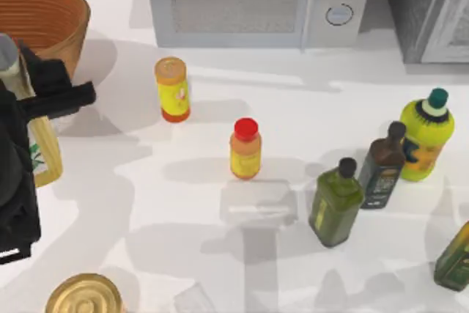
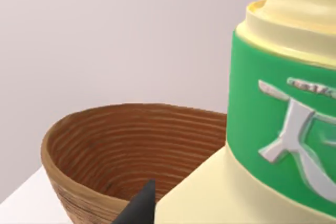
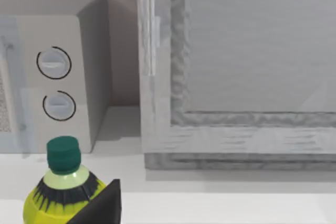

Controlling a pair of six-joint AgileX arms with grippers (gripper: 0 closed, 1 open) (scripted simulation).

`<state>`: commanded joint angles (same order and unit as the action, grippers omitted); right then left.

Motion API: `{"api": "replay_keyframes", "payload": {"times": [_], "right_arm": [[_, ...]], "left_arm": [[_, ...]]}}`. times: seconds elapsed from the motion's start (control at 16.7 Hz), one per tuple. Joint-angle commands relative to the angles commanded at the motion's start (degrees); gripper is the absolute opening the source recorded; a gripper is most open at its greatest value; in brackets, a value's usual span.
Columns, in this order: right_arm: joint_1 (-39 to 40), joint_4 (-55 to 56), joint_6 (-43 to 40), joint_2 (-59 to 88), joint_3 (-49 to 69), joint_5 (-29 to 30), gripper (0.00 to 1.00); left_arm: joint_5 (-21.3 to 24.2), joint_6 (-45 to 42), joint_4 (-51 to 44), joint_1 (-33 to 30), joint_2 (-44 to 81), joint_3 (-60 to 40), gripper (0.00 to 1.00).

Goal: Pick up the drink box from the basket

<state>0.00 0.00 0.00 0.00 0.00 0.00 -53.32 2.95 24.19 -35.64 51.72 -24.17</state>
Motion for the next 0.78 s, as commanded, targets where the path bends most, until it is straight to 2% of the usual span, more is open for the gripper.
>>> {"api": "replay_keyframes", "payload": {"times": [0.3, 0.48, 0.66, 0.78], "right_arm": [[0.0, 0.0, 0.0, 0.0, 0.0, 0.0, 1.00], [0.0, 0.0, 0.0, 0.0, 0.0, 0.0, 1.00], [0.0, 0.0, 0.0, 0.0, 0.0, 0.0, 1.00], [0.0, 0.0, 0.0, 0.0, 0.0, 0.0, 1.00]], "left_arm": [[-25.2, 0.8, 12.3, -16.8, 24.2, -12.3, 0.00], [-38.2, 1.2, 18.3, -25.1, 36.6, -18.3, 0.00], [-48.1, 1.6, 22.6, -31.4, 46.1, -22.6, 0.00], [-52.4, 1.8, 24.4, -34.1, 50.2, -24.4, 0.00]]}}
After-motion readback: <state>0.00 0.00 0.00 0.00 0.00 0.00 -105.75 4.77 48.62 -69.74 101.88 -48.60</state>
